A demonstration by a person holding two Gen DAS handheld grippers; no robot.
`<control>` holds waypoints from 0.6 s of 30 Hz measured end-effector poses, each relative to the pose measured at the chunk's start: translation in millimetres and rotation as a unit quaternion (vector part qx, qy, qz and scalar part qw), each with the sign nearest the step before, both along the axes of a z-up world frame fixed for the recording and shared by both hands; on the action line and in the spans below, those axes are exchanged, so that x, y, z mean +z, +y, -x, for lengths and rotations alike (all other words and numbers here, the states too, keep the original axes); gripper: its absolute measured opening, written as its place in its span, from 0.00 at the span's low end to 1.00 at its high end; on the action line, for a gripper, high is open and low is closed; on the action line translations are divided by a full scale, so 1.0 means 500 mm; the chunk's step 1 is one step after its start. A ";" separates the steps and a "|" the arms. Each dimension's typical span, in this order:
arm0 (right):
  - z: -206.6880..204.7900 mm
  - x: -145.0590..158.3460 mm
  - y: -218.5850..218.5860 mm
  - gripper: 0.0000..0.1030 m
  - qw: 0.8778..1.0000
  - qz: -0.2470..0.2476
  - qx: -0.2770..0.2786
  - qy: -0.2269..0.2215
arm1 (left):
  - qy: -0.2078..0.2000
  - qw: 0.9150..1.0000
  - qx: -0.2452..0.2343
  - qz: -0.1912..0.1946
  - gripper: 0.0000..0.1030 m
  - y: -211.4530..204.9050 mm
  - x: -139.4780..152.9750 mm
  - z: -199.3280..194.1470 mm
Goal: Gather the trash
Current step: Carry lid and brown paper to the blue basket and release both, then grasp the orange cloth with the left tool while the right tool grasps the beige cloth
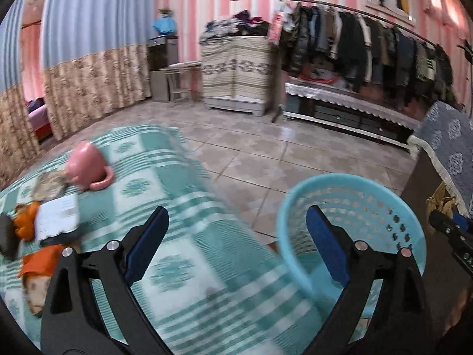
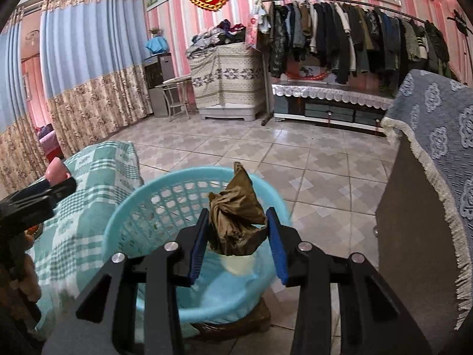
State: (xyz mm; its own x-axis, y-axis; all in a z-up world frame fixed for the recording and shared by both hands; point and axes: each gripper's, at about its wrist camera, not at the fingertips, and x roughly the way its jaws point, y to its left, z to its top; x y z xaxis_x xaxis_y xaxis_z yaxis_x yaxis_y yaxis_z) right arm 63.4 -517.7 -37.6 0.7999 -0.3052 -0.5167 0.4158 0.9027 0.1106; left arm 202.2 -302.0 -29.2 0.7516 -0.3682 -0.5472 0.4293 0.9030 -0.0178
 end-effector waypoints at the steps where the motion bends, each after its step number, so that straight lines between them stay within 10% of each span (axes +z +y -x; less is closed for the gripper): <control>1: -0.011 0.000 0.007 0.38 1.000 0.002 0.004 0.001 | 0.001 1.000 0.010 0.004 0.89 0.024 0.007 0.000; 8: -0.066 0.000 0.041 0.40 1.000 0.006 0.022 0.009 | -0.022 0.998 0.054 -0.003 0.92 0.140 0.039 0.020; 10: -0.072 -0.002 0.049 0.70 1.000 0.004 0.027 0.008 | -0.024 0.997 0.069 -0.003 0.92 0.189 0.045 0.028; 18: -0.071 0.017 0.101 0.88 0.999 0.036 0.012 0.012 | -0.024 0.990 0.140 0.005 0.95 0.379 0.068 0.047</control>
